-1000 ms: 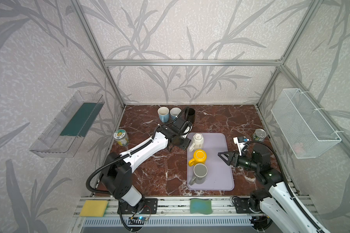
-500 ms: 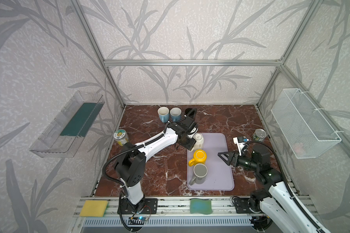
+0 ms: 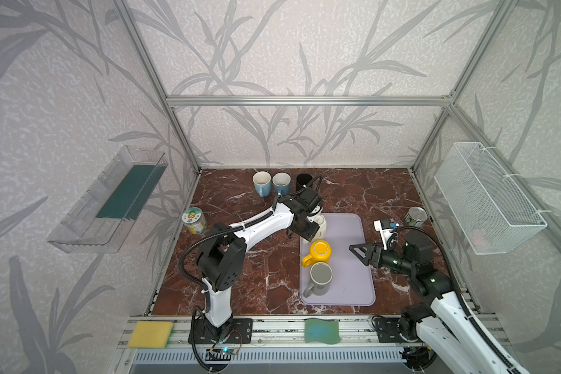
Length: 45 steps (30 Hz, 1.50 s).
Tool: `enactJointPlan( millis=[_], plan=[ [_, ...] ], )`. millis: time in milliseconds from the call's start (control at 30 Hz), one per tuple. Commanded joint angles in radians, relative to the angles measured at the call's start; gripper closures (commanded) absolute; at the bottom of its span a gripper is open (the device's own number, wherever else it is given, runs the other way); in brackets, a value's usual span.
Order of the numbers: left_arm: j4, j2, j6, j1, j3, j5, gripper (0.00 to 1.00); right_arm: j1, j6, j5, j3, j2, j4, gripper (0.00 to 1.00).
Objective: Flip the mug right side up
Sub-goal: 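Lower the left gripper onto the white mug's base, then close the left gripper around the white mug's base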
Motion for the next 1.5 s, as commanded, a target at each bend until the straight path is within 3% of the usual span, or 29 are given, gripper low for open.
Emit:
enactJointPlan(
  millis=[0, 800, 1467],
  plan=[
    [-0.028, 0.025, 0.006, -0.009, 0.031, -0.015, 0.43, -0.004, -0.018, 0.002, -0.011, -0.012, -0.003, 0.26],
    [-0.021, 0.068, 0.003, -0.018, 0.076, -0.035, 0.58, -0.004, -0.032, 0.004, 0.002, -0.028, -0.032, 0.26],
    [-0.053, 0.113, 0.021, -0.023, 0.118, -0.052, 0.61, -0.004, -0.040, 0.005, -0.003, -0.033, -0.038, 0.26]
  ],
)
